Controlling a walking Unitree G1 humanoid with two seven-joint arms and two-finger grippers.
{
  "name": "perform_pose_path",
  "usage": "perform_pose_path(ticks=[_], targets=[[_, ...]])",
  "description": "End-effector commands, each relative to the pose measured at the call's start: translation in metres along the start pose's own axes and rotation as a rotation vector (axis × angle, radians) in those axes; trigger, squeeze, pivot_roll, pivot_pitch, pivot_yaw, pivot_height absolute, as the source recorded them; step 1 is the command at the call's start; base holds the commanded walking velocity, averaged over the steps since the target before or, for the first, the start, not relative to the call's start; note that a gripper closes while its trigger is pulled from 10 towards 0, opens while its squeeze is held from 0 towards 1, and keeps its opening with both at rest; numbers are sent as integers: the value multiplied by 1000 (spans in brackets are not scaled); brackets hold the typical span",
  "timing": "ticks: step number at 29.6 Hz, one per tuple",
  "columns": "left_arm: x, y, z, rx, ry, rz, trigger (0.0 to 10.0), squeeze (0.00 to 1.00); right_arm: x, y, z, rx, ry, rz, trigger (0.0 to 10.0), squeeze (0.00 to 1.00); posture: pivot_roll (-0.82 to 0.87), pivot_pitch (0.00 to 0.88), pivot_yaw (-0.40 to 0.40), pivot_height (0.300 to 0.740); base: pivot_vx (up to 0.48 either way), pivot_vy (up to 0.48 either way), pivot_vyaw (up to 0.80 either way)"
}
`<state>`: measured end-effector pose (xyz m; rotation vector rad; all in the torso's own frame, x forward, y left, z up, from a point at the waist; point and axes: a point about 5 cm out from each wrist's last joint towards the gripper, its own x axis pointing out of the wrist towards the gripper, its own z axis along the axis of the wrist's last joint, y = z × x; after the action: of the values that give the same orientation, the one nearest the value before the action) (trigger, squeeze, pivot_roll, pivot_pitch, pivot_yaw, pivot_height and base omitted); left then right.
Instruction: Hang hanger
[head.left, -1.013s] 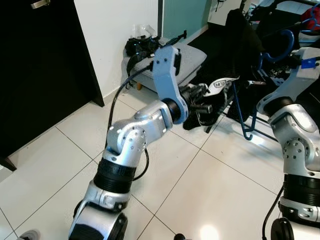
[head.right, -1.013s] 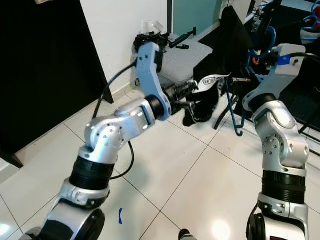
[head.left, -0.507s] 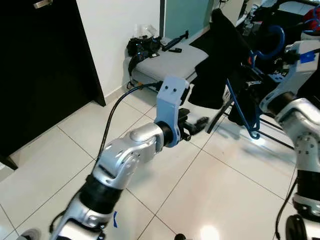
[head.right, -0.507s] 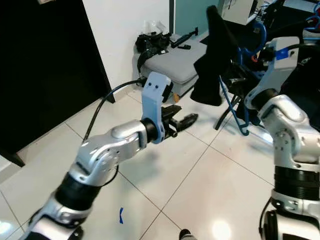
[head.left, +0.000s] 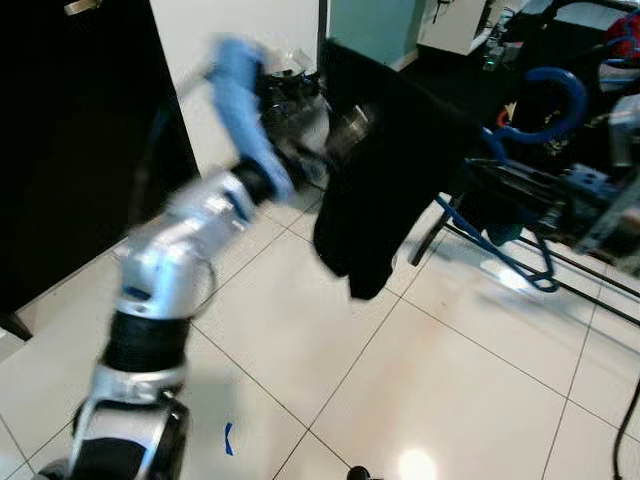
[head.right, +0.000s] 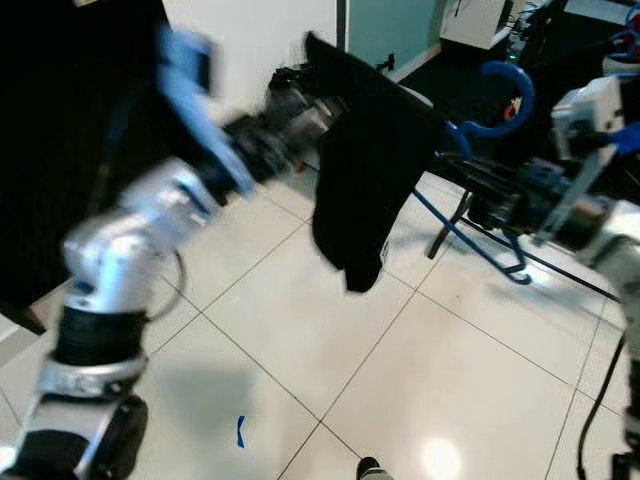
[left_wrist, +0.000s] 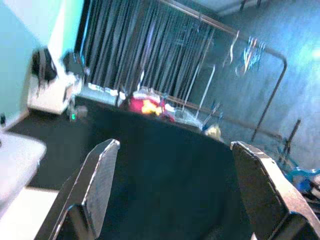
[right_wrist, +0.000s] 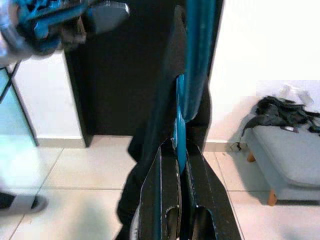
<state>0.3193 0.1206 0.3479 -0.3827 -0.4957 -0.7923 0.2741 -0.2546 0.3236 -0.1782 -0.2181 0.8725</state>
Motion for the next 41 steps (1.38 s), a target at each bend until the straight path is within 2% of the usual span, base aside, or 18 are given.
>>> perform_pose_path(ticks=[1,3,7,10,16,18,21,28,35,36,37,39,41], targets=[[-5,6,10,-8,-39,-20,10000,0,-2,0,8,-18,-23,42,10000,0,-17,163,-4,740,0,0,0],[-17,13,23,21,-50,-67,10000,0,-8,2,21,-15,-48,125,10000,0,-10,166,-11,740,0,0,0],[-24,15,26,54,-23,-104,10000,0,-12,6,34,-11,-80,205,10000,0,-9,166,-14,740,0,0,0],[-30,8,14,31,44,-179,10000,0,-15,9,51,-3,-150,295,10000,0,-7,167,-16,740,0,0,0],[-31,4,3,-9,72,-198,10000,0,-14,14,59,7,-190,359,10000,0,-9,168,-18,740,0,0,0],[-29,2,-10,-49,79,-183,10000,0,-12,19,69,4,-229,419,10000,0,-14,166,-15,740,0,0,0],[-28,2,-13,-60,77,-177,10000,0,-11,20,72,2,-239,435,10000,0,-14,166,-15,740,0,0,0],[-26,10,-6,-73,35,-144,10000,0,-8,24,82,-11,-277,455,10000,0,-16,168,-9,740,0,0,0],[-29,7,1,-104,-6,-200,10000,0,-3,30,88,-16,-302,485,10000,0,-19,168,-10,740,0,0,0],[-30,4,1,-114,-20,-224,4706,0,-3,30,89,-17,-304,492,10000,0,-20,167,-13,740,0,0,0],[-31,1,2,-131,-39,-244,0,0,-3,30,90,-18,-308,495,10000,0,-20,167,-14,740,0,0,0],[-31,1,2,-131,-39,-244,0,0,-3,30,90,-18,-308,495,10000,0,-20,167,-14,740,0,0,0],[-32,-6,5,-178,-82,-294,0,0,-4,29,92,-21,-317,485,10000,0,-22,169,-16,740,0,0,0]])
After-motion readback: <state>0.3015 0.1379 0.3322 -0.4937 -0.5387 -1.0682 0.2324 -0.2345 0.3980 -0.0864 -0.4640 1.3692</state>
